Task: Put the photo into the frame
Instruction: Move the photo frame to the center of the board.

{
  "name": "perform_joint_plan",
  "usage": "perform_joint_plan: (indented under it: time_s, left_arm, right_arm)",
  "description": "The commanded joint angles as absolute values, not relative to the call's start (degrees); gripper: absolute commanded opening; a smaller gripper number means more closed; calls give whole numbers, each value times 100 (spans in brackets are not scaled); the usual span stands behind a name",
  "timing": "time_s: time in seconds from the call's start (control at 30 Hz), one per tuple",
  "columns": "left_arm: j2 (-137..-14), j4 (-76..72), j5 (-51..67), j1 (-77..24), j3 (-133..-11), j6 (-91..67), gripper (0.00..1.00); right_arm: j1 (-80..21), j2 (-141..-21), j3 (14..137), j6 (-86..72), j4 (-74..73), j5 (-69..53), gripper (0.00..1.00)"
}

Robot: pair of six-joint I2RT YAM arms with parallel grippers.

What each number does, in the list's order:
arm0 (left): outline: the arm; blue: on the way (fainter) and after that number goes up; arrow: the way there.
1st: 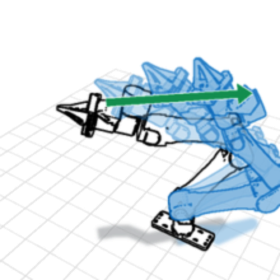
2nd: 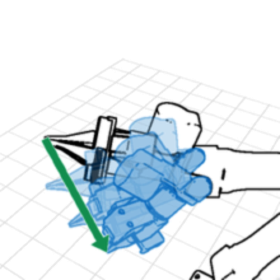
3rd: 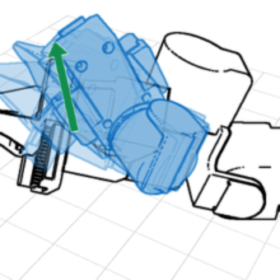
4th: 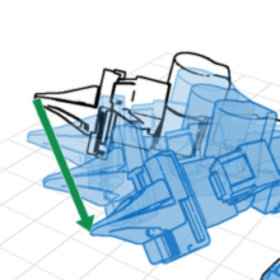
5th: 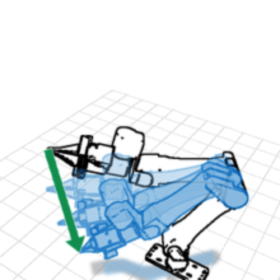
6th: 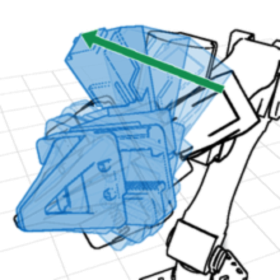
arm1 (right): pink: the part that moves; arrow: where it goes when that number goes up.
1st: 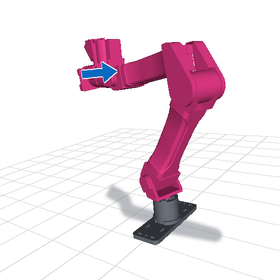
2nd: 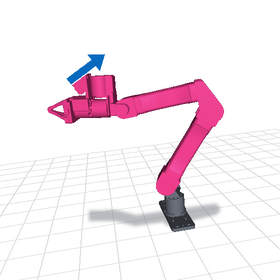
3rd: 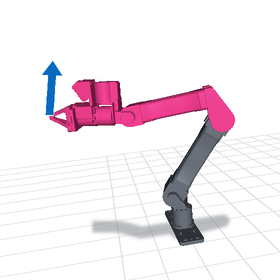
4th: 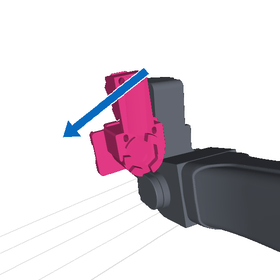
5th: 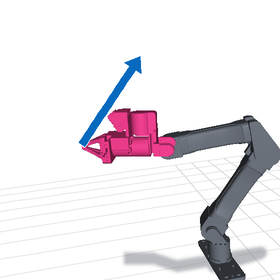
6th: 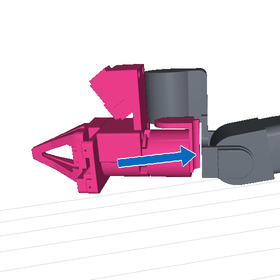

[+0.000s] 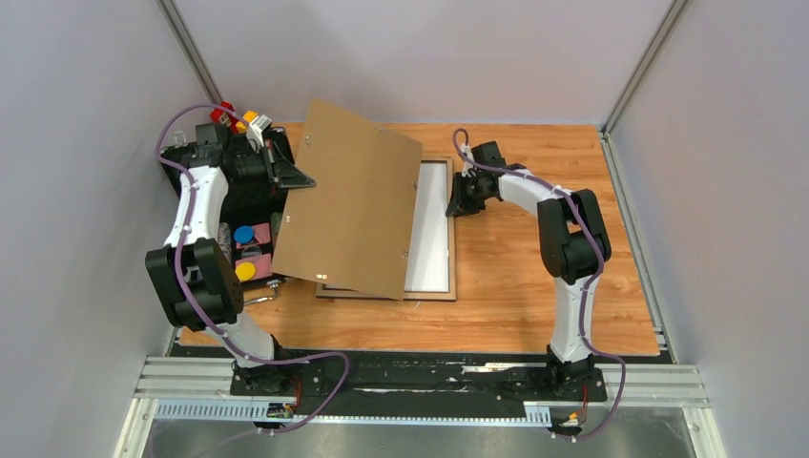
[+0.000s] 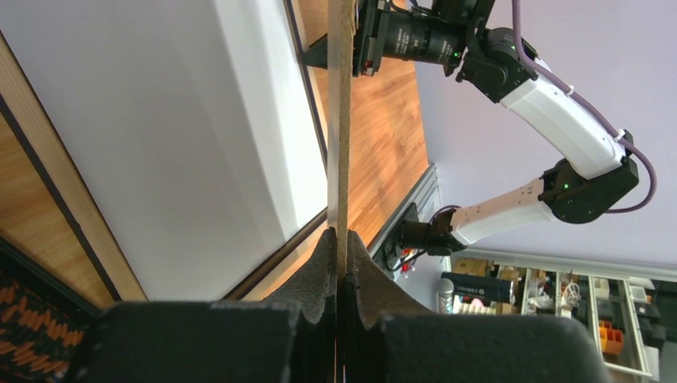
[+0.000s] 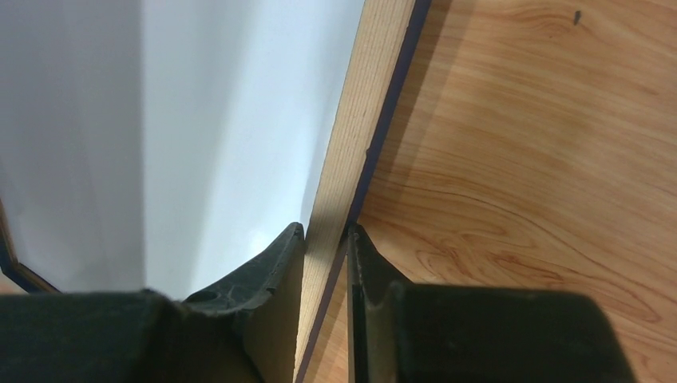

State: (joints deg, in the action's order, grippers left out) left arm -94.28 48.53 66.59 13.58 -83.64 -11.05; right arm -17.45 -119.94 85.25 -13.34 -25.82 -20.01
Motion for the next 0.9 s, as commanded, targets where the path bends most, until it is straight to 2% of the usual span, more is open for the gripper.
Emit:
perform_joint_plan:
  time_s: [0.0,0.3,0.47,0.67,0.87]
  left_arm:
    - [-9380,4300,6998,1415,-8285,-1451,0]
    - [-9400,3663,6914,1388,-8005,-1618,0]
    - [-9370,3044,6973,1241,-7617,-2234,0]
    - [-9370,1587,6988,944,-7152,-3450,0]
    - [-9526,771,6943,535,-7104,-4030,0]
  right_arm:
    - [-1743,-11910,8449,-1394,-2488,-1709,18]
    - [-1729,-11441,7864,-1539,-2285,-1521,10]
    - [-1664,-11074,7457,-1622,-2079,-1422,7]
    - [-1538,-10707,7103,-1675,-1862,-1288,5]
    - [-1317,-10442,6930,-1627,-1805,-1295,5]
